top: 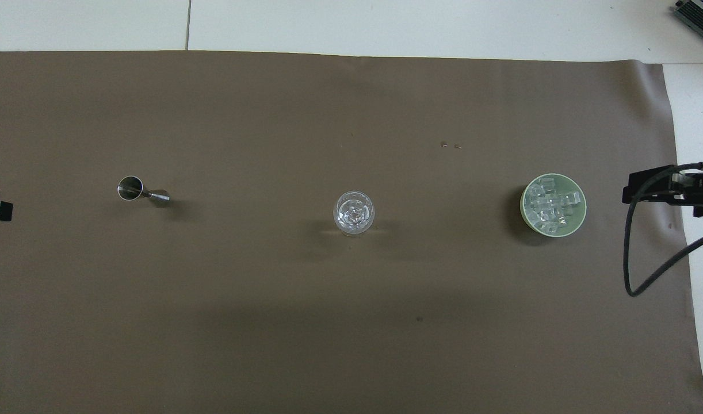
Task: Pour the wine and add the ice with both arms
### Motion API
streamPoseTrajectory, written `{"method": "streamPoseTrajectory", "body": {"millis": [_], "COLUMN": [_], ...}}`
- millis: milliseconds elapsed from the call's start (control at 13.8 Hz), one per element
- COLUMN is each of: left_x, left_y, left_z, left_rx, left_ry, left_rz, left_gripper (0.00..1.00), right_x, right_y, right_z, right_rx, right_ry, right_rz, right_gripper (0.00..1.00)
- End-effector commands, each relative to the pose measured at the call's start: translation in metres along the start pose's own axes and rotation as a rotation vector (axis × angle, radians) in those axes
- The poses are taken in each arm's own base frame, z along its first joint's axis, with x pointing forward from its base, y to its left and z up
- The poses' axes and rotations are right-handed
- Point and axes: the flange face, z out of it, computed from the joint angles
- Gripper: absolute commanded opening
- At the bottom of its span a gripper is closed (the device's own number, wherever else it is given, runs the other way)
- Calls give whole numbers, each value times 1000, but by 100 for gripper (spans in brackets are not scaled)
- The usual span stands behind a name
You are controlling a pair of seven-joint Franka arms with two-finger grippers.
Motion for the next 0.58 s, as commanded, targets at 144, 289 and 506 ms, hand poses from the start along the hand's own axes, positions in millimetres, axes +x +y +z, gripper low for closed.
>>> {"method": "streamPoseTrajectory", "body": {"millis": [144, 289, 506], "left_x": [-7, -7, -7], "left_y": [-1, -1, -1], "left_z": [1, 1, 1], "left_rx": [16, 16, 16], "left_ry": [10, 10, 10], "left_rz": [-11, -11, -11], "left_gripper": [100, 100, 100], "right_x": [-12, -13, -17], "right_y": [5, 4, 5], "right_z": [-5, -4, 0], "right_rx": [13, 13, 8], "right_ry": [-14, -17, -42], "right_rz": [-27, -44, -44], "right_gripper": [100, 100, 100]}}
